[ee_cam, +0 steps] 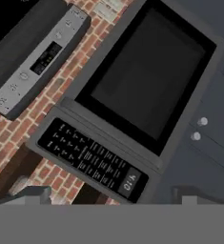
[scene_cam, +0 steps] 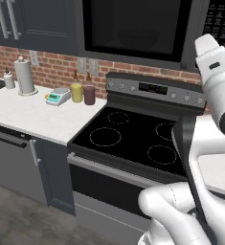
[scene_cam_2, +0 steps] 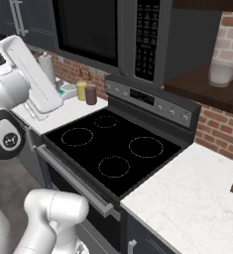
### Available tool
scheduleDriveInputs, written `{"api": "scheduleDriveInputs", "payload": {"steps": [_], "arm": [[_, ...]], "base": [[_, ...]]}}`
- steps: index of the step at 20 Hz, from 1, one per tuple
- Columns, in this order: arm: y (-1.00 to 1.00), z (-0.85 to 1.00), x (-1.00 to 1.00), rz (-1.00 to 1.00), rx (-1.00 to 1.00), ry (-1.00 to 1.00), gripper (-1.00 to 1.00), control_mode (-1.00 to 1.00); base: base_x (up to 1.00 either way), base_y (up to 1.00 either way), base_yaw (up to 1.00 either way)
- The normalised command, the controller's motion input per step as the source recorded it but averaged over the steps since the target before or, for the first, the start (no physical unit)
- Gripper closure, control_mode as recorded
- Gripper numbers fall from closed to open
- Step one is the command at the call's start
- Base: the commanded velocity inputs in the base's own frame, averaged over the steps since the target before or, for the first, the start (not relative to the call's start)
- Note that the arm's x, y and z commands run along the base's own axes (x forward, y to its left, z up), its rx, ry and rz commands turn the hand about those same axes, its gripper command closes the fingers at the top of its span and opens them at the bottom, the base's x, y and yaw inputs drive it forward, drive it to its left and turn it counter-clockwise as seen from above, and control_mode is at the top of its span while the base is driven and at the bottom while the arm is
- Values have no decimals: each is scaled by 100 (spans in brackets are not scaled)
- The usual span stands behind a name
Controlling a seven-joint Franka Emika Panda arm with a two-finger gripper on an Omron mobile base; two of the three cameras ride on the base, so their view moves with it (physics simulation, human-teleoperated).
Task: Pick the lemon wedge from the sink and place it in the bowl. Then pick the bowl and place it in the microwave. Then close the microwave door and press the start button.
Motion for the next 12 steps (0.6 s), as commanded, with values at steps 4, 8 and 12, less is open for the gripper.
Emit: {"api": "scheduleDriveInputs", "payload": {"steps": [4, 8, 12], "arm": [[0, -31, 15, -22, 25, 0, -100, -100], [0, -32, 15, -11, 41, -4, -100, -100], [0, -21, 3, 0, 43, -30, -100, -100]], "base": [[0, 0, 0], [0, 0, 0], [0, 0, 0]]}}
